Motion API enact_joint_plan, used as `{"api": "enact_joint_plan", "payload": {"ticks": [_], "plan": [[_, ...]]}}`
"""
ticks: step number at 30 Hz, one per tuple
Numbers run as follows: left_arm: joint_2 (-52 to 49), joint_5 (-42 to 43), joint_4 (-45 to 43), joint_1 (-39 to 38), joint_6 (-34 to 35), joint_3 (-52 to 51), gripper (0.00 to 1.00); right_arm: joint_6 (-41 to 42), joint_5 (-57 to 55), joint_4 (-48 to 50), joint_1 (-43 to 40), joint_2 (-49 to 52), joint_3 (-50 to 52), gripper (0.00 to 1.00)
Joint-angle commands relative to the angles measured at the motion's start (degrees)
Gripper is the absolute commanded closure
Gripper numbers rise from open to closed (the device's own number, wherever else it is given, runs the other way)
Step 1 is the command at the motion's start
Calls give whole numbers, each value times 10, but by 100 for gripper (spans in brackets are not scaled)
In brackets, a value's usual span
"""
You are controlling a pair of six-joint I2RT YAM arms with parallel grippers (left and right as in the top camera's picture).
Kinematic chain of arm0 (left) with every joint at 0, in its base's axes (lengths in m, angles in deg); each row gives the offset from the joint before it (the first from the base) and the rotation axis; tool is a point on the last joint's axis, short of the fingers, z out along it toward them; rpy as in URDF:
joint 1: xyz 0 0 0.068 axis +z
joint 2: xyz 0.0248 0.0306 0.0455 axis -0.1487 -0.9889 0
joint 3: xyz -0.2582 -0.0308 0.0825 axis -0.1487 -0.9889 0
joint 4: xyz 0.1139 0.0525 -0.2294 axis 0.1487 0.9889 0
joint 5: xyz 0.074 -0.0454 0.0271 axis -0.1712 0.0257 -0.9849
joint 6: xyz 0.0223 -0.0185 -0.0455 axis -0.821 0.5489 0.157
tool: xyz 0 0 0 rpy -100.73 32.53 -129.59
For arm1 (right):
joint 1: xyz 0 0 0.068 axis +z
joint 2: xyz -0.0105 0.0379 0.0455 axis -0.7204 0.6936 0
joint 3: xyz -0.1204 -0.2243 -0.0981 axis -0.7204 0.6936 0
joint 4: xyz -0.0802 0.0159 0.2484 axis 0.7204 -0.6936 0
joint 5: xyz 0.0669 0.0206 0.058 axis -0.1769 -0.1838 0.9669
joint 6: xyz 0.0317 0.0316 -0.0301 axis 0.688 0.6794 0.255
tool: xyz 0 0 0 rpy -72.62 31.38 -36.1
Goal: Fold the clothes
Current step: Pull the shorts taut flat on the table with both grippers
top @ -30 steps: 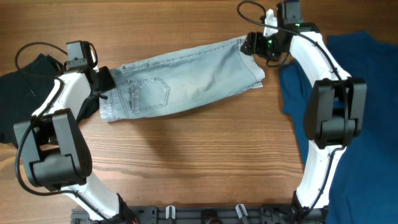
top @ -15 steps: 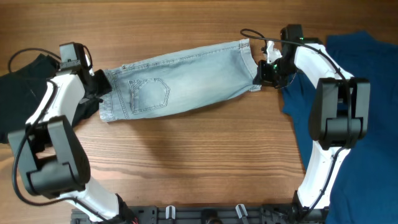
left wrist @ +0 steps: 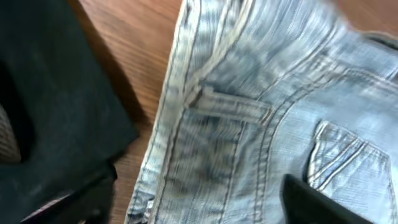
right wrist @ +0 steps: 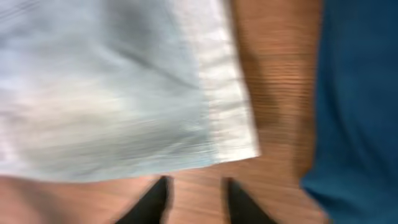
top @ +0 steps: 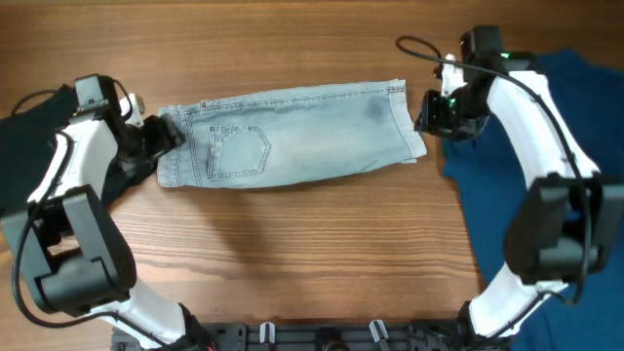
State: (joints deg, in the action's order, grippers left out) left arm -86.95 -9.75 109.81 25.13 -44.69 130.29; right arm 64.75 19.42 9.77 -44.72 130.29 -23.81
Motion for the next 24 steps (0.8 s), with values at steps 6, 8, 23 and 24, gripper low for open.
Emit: {"api": "enact_joint_plan", "payload": {"ticks": [6, 8, 23, 24], "plan": [[62, 35, 52, 6, -19, 26, 13, 94, 38, 163, 84, 37, 91, 92], [69, 35, 73, 6, -19, 26, 5, 162, -64, 162, 97, 64, 110, 91], [16, 126, 77, -26, -84, 21, 0, 112, -197, 130, -7, 126, 128, 81], [-3, 132, 74, -36, -97, 21, 0, 112, -196, 129, -7, 126, 128, 81]]}}
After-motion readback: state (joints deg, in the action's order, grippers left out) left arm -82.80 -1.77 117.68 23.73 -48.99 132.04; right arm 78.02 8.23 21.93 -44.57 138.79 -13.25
